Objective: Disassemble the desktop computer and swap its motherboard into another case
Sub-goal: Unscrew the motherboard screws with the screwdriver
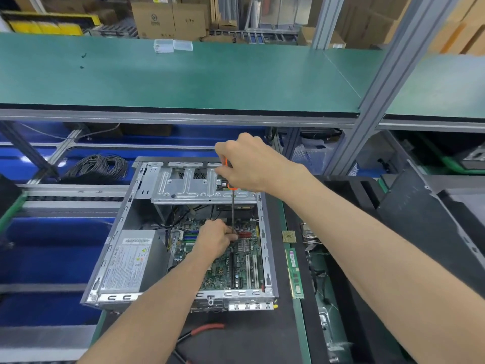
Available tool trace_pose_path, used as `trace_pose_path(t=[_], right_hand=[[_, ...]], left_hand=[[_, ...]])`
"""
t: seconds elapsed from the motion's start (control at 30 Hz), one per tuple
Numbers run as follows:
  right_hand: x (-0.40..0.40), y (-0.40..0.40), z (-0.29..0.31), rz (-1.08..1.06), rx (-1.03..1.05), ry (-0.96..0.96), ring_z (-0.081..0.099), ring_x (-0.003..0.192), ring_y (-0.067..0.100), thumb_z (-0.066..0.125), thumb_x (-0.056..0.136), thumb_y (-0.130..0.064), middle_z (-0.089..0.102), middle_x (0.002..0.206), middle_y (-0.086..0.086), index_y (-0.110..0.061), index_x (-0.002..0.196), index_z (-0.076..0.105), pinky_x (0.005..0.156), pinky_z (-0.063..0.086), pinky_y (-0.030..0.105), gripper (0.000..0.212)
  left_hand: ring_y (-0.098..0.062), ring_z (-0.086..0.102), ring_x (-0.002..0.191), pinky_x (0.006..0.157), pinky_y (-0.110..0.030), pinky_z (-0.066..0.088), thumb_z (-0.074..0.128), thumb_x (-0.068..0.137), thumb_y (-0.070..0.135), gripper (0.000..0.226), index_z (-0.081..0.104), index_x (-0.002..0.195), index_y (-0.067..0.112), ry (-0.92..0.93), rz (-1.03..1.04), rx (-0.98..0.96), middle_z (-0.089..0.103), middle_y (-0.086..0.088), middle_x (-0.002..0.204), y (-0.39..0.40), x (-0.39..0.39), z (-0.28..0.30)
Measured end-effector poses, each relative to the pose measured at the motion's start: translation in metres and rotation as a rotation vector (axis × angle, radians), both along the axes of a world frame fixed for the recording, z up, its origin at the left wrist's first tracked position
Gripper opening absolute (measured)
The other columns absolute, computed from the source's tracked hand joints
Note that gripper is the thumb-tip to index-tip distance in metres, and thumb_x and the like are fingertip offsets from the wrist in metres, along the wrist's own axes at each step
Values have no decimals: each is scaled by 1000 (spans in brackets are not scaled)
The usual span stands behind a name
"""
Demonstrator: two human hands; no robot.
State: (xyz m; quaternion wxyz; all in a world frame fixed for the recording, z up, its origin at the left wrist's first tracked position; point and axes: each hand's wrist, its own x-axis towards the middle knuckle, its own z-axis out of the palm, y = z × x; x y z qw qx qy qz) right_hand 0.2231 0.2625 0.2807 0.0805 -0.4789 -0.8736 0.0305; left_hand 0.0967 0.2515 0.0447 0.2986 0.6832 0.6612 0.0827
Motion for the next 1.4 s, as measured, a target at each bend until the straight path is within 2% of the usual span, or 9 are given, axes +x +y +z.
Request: trace_pose_path(t=[0.27,0.4,0.5,0.7,0.87,1.0,1.13,1.3,1.4], right_hand=[[9,-3,11,145,-238,107,56,71,15,61,78,-5,63,77,-3,-24,83,64,61,51,35,20],[4,-3,4,-69,23,-84,44,73,30,49,98,-53,34,71,-5,-20,86,48,66,37,38,36],[4,-1,4,-32,-6,-64,51,83,34,51,99,-32,37,73,-2,-14,93,53,67,38,38,19],[15,-3,12,166,-230,80,53,74,10,63,77,-3,56,82,-8,-26,90,56,59,39,27,27],[8,-4,2,-105,95,-142,42,72,30,50,98,-53,32,70,-2,-18,90,40,62,30,36,38],[6,-1,3,72,-27,-41,56,85,28,55,93,-17,55,82,0,-16,91,57,66,39,35,3],[11,-5,11,180,-225,85,54,70,14,59,74,2,63,85,-1,-22,86,57,59,40,29,27],[6,-6,5,-80,89,-153,38,70,27,49,99,-52,30,69,-3,-19,88,46,62,33,37,35],[2,-3,4,-17,38,-136,47,79,32,50,99,-29,40,75,2,-13,93,53,60,36,37,17]], left_hand=[[-3,43,38,43,-10,35,74,89,24,10,82,95,22,-390,83,133,69,14,61,-6,-5,6],[1,65,75,76,-7,45,77,86,23,10,82,92,17,-383,104,150,77,6,94,-5,-5,9],[-6,69,89,90,-22,51,79,84,23,10,82,92,18,-381,97,148,78,4,98,-5,-5,8],[-9,69,95,94,-23,50,80,81,28,13,82,90,18,-296,43,176,77,1,97,-4,-7,11],[-12,69,100,92,-19,47,79,83,31,17,81,95,19,-262,56,175,77,-1,101,-4,-4,12],[-20,70,91,79,-22,47,78,84,35,21,82,95,18,-208,46,167,78,-5,93,-4,-4,10],[-24,69,94,78,-26,48,75,86,39,24,81,97,19,-124,11,149,78,-5,93,-3,-5,11],[-24,65,104,85,-30,49,72,88,43,27,81,101,21,-69,-2,159,77,-4,100,-1,-1,11],[-25,66,101,81,-28,47,72,88,43,27,81,100,21,-50,-11,153,77,-5,98,-1,-1,11]])
